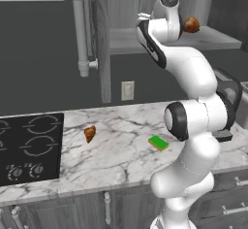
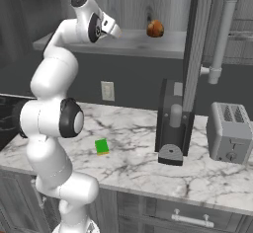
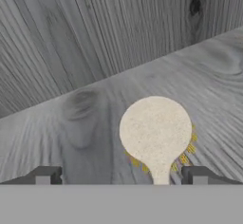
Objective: Pick the sponge and dish brush from the cabinet and place them on the counter.
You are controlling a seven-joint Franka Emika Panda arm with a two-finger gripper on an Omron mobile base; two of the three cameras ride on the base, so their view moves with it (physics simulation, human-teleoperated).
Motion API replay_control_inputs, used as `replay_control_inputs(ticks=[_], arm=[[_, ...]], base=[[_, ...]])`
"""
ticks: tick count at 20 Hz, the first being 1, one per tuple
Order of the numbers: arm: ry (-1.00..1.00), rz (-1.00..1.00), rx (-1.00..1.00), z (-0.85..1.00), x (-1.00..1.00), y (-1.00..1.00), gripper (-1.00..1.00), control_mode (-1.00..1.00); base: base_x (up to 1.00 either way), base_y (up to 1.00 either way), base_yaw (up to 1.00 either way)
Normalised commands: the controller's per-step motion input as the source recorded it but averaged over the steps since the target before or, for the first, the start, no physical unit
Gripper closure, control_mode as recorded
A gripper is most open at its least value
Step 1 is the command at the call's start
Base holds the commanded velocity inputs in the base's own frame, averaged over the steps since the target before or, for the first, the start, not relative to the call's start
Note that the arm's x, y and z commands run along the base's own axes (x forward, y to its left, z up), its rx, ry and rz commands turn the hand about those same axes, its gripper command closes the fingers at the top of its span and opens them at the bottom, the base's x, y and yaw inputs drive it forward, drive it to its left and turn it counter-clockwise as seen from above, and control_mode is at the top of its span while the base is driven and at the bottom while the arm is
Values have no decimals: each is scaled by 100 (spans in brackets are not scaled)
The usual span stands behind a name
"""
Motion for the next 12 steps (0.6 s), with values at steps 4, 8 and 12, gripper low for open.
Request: replay_control_inputs(ticks=[4,8,12], arm=[[1,0,-4,-21,48,0,-100,-100],[3,0,-4,-23,37,0,-100,-100],[3,5,-4,-7,0,-18,-100,-100]], base=[[0,0,0],[0,0,0],[0,0,0]])
